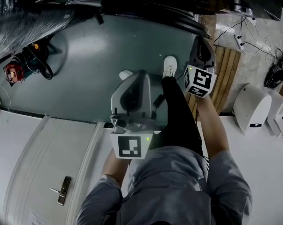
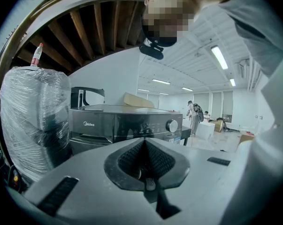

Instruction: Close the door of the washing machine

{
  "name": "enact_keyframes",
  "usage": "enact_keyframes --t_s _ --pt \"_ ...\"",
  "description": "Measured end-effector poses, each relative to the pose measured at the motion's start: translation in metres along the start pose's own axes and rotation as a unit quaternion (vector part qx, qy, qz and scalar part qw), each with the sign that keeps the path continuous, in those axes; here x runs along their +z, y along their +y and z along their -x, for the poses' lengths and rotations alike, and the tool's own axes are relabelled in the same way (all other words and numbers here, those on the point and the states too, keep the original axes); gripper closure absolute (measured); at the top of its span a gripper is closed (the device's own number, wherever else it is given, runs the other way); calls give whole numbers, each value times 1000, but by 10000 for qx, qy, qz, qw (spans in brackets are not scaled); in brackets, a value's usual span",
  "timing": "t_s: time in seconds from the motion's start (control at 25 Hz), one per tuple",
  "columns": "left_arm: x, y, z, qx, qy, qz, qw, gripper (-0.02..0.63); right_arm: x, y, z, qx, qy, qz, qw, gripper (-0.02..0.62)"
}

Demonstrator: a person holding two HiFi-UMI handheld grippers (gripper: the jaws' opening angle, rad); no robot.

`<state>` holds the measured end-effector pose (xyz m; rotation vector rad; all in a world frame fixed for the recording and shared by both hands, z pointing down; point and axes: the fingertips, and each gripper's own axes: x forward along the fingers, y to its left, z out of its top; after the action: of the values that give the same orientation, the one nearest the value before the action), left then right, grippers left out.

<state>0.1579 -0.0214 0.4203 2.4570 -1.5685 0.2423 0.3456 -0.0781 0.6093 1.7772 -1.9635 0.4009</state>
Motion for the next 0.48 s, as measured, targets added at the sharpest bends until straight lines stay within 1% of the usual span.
enact_keyframes --t_s 0.08,0.28,0.48 --pt "-3 -5 -8 -42 -4 -6 10000 607 -4 -7 -2 25 53 -39 10000 592" --pt "-5 -23 -26 -97 8 66 9999 607 -6 -18 -8 145 39 166 9997 594" --pt "-6 -31 -37 -109 36 85 9999 607 -5 -25 -16 164 -20 162 9997 594"
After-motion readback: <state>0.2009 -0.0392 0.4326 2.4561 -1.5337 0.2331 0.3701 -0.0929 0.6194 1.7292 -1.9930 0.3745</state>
